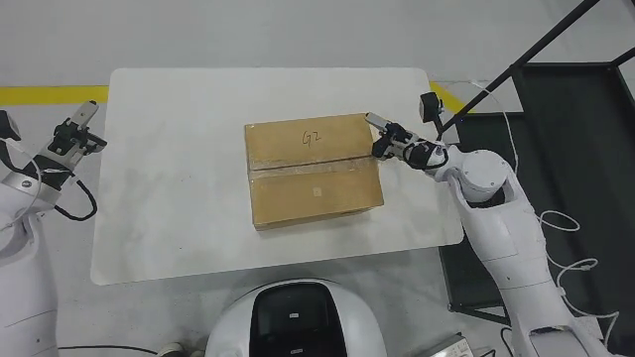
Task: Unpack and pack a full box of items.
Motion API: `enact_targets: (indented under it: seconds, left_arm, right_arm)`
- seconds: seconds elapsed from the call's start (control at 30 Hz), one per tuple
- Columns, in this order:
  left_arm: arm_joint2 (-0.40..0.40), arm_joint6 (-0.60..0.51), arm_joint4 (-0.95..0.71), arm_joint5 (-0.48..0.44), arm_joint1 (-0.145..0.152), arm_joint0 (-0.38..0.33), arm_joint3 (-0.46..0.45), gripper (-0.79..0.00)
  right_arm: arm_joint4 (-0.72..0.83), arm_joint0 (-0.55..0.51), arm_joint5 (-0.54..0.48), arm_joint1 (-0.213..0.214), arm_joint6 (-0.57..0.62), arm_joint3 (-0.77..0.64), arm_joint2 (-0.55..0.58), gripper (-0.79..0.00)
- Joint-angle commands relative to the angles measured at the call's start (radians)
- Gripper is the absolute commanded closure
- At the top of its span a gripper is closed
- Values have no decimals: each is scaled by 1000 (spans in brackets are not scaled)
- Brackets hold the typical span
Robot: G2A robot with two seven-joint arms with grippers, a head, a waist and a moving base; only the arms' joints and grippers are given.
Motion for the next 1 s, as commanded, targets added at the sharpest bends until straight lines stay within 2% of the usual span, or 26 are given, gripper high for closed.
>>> enact_targets:
  seconds: [0.0,0.17,0.47,0.77,0.97]
  left_arm:
    - [0,0,0,0,0,0,0,-785]
    - [0,0,0,0,0,0,0,-785]
    - [0,0,0,0,0,0,0,-785]
    - [0,0,0,0,0,0,0,-785]
    - [0,0,0,0,0,0,0,-785]
  right_arm:
    - [14,-1,-15,-1,13,-36,-11,-785]
    - [35,71,-49,-18,39,-59,-131,-785]
    - [28,309,-72,-90,51,105,-460,-785]
    - [104,429,-81,-171,-16,232,-657,-785]
    - [97,463,-85,-201,-28,266,-714,-785]
